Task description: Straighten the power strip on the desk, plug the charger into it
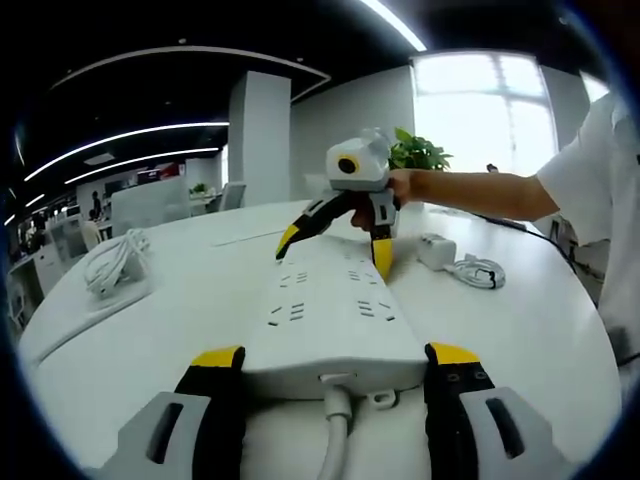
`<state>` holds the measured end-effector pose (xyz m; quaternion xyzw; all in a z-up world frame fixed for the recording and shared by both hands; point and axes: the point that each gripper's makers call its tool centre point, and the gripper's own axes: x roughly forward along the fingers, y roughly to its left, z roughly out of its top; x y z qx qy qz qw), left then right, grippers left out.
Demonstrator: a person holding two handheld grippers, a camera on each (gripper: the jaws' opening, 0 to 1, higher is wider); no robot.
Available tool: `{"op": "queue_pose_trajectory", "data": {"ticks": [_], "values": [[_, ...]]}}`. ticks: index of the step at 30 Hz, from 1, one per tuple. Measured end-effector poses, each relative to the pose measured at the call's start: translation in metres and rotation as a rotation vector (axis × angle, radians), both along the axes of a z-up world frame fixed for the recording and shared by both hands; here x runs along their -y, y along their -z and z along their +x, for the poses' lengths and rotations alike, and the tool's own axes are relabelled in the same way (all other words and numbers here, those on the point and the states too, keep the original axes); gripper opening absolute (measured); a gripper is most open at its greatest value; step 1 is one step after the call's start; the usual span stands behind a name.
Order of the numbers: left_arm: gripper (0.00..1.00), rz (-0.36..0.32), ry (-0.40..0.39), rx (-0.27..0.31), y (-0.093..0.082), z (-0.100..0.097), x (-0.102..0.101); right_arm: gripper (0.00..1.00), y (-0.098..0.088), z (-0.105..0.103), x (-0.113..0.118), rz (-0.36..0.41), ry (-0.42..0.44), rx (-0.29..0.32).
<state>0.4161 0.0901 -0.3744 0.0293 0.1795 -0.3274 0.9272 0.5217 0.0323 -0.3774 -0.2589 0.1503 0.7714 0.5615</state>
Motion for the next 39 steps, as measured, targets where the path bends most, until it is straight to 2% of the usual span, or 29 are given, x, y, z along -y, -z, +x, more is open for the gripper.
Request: {"op": "queue_pose_trajectory", "data": {"ticks": [23, 39], "values": [[0.73, -0.001, 0.096, -0.002, 0.001, -0.003, -0.008, 0.80, -0.004, -0.014, 0.000, -0.015, 0.119, 0.008], [0.73, -0.013, 0.121, -0.002, -0.002, -0.004, -0.006, 0.81, -0.006, -0.017, 0.005, 0.030, 0.153, -0.005]]}}
